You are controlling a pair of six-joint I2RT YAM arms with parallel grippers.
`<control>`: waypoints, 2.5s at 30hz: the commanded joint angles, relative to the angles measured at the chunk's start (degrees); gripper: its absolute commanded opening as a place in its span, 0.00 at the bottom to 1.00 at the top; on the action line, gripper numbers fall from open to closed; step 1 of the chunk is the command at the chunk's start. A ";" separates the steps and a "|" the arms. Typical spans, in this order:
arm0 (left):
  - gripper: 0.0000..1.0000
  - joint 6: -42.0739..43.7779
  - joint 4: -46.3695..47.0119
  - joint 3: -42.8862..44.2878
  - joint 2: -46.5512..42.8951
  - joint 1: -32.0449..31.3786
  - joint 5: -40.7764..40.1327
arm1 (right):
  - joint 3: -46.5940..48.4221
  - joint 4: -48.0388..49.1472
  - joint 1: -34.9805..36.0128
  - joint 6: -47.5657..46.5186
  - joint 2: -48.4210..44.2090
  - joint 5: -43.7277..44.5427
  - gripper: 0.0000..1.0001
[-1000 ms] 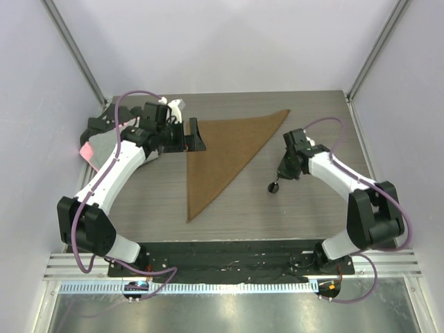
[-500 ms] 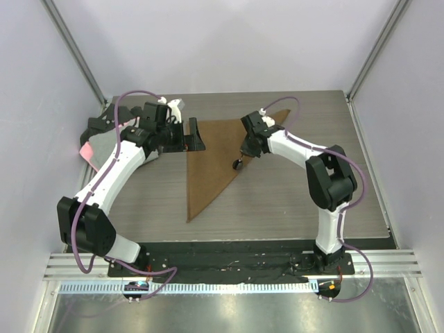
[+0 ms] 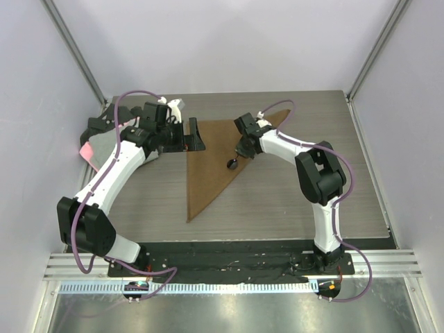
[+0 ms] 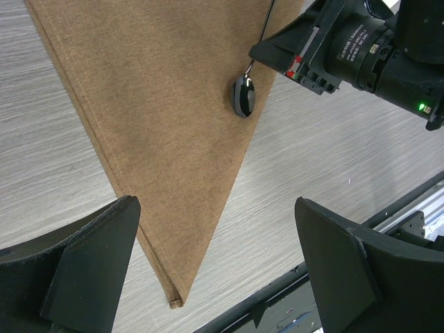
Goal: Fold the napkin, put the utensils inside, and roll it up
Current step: Place the utensil onto the napkin, then fold the napkin
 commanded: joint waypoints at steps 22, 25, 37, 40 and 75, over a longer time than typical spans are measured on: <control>1.00 -0.20 1.79 0.55 -3.04 0.13 1.38 | -2.89 3.54 0.83 8.82 -1.12 0.19 0.07; 1.00 -0.19 1.71 0.55 -3.13 0.13 1.29 | -3.07 3.54 0.66 8.99 -0.95 -0.34 0.21; 1.00 0.07 1.62 0.64 -2.78 0.13 0.85 | -1.75 5.12 0.66 4.96 -6.65 -0.52 0.40; 1.00 0.24 1.44 0.64 -2.78 0.04 0.15 | -1.48 5.99 0.48 1.00 -9.55 -0.34 0.43; 1.00 4.82 1.71 1.34 2.76 0.22 -5.65 | 4.40 22.34 -32.30 -17.64 10.39 -24.07 0.56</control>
